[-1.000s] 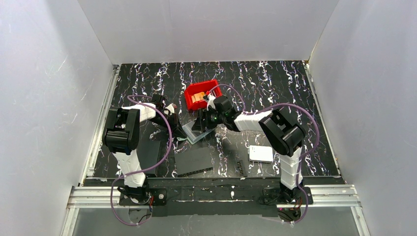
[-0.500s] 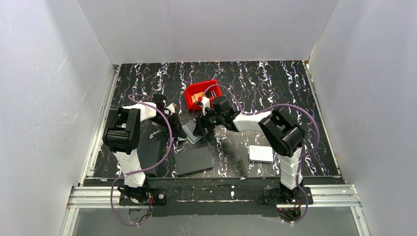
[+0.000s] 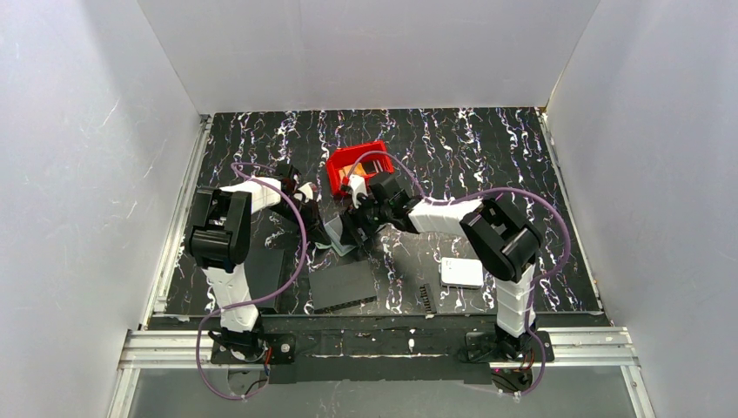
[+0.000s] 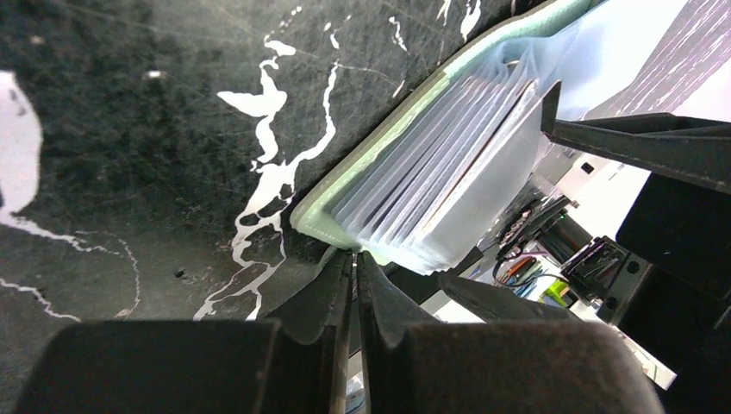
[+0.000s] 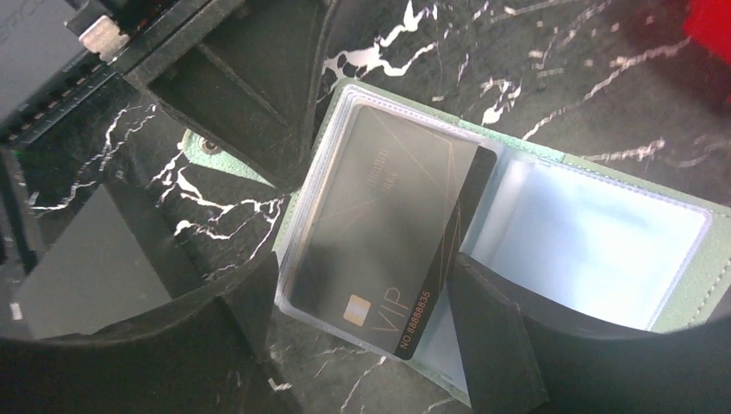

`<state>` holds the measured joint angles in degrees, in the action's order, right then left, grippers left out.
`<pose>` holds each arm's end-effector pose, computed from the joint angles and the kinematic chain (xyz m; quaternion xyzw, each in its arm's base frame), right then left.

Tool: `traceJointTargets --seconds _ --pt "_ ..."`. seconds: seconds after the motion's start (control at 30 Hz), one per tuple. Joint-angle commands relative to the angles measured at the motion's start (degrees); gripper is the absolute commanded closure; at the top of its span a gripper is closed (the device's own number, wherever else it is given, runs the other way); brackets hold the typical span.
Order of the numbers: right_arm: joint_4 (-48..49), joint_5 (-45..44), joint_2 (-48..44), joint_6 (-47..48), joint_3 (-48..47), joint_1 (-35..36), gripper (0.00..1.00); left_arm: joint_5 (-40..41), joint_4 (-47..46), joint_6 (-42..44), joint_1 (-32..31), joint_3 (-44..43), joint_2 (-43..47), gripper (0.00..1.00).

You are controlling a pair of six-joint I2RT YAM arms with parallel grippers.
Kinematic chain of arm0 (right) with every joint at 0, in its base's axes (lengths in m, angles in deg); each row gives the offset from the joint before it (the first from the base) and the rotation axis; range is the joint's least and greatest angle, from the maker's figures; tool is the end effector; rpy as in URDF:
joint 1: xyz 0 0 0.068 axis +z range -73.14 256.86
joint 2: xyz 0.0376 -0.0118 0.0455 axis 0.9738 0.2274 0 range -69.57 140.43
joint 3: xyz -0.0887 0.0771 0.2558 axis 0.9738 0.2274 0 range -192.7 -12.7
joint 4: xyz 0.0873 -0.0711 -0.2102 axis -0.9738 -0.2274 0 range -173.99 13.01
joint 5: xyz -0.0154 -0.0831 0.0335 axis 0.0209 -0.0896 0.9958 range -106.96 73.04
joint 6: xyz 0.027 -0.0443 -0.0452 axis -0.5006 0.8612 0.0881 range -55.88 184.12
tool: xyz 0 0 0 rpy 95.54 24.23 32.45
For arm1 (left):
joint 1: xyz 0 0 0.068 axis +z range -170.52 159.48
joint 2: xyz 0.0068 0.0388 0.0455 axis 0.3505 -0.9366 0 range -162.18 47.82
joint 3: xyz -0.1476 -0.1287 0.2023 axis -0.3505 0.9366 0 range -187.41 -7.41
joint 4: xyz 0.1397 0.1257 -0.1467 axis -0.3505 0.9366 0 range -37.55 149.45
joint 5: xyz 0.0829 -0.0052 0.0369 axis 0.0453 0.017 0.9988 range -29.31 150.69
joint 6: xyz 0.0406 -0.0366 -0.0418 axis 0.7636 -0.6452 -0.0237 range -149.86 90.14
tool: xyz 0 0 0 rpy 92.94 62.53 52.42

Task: Put the credit cards into the card holder
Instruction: Insert the credit card into the card holder, then close the card holder at the center of the board.

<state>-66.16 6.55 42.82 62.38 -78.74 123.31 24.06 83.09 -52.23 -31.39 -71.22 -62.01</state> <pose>0.2741 0.3207 0.1753 -0.4173 0.7696 0.3483 0.3351 0.3237 -0.0960 0.1382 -0.0581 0.9419 -0.3305 0.0164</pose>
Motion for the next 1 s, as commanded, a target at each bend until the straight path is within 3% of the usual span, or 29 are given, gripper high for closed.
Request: traceJointTargets --seconds 0.0,0.13,0.43,0.57,0.73,0.97 --pt "-10.39 0.95 -5.33 -8.99 -2.51 -0.99 0.17 0.71 -1.29 2.35 -1.43 -0.53 -0.67 0.95" --pt "-17.36 -4.49 -9.61 -12.03 -1.49 -3.99 0.08 0.69 -1.25 3.03 -1.43 0.63 -1.45 0.96" --pt "-5.06 3.58 -11.71 -23.18 8.92 -17.61 0.07 -0.08 -0.66 3.65 -1.43 -0.60 -2.47 0.96" --pt "7.82 11.20 -8.02 -31.07 14.31 -21.64 0.13 -0.37 -0.75 3.56 -1.54 -0.79 -2.77 0.96" --pt "20.16 16.39 -1.85 -37.79 15.83 -22.55 0.26 -0.47 -0.84 3.56 -1.69 -0.64 -2.64 0.97" --pt "50.96 21.71 6.89 -58.22 20.62 -22.40 0.51 -0.73 -0.76 3.54 -1.85 -1.11 -2.37 0.97"
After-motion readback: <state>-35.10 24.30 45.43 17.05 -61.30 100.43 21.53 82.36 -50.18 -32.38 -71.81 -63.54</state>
